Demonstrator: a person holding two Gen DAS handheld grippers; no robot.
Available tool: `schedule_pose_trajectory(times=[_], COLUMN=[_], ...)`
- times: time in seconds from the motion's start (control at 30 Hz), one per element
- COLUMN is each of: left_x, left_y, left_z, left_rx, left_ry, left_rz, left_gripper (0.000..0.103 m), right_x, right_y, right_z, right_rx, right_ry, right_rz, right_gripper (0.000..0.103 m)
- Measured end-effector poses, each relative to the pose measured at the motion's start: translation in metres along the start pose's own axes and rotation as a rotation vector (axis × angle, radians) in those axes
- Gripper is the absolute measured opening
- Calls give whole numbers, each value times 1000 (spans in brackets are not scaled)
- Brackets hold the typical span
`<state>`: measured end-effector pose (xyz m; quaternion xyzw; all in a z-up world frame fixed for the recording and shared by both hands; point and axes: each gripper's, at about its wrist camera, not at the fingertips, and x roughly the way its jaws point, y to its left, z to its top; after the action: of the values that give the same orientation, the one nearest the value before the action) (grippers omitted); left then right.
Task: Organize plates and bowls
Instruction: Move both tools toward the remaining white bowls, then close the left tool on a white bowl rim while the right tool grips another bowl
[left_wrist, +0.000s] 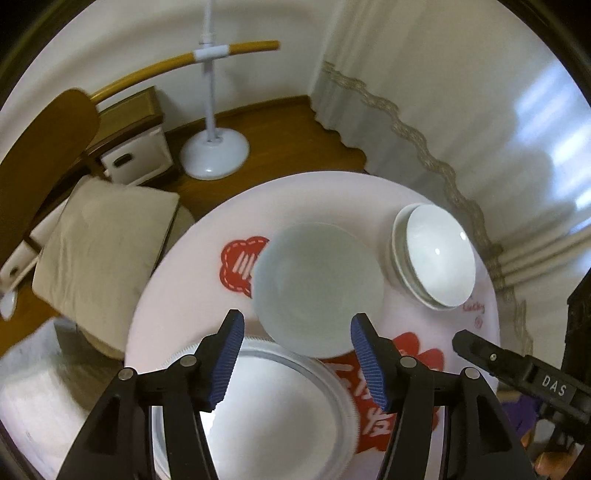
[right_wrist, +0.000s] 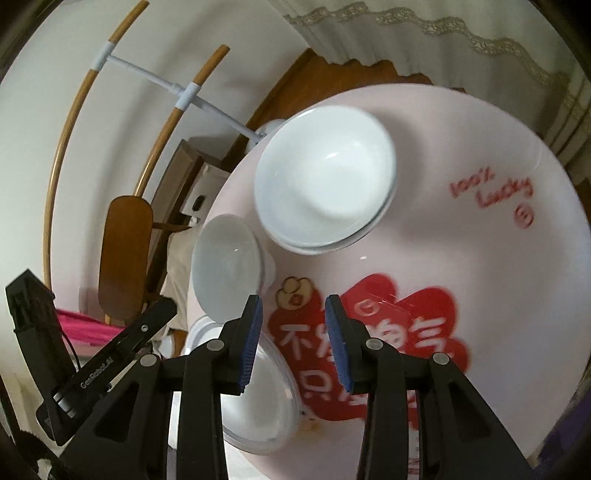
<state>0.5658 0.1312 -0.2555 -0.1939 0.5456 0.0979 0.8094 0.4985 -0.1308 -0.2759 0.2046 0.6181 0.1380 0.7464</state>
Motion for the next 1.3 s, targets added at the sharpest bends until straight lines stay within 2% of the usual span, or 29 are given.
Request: schedule_pose_trajectory(times=[0.23,0.47,0.67,0.83,1.0,1.07,1.2,1.3], left_x=[18,41,62,78,92,94,97,103], left_y=[29,49,51,53,47,45,43,42], left_z=[25,47,63,73,75,74,74,72], left_rx=[111,148,197,220,230,235,242,236], left_ry=[70,131,175,199,226,229,224,230], left_rz=[-47,-82,-104,-118,-123,-132,-139,-129], left_gripper=[56,56,53,39,18,17,15,10], right_x=[24,48,70,88,101,104,105,108], right_y=[29,41,45,52,52,51,42,37], right_z=[-12,-18,-15,-7,-6,-5,-3,0], right_rx=[55,77,64,44,29,28,44,53], right_ry=[-42,-43,-47,-45,-29,-29,-22,-12], right_rz=[-27,-64,-97,-141,-149,-156,-163,-154], right_gripper=[37,37,37,37,33,32,17,12])
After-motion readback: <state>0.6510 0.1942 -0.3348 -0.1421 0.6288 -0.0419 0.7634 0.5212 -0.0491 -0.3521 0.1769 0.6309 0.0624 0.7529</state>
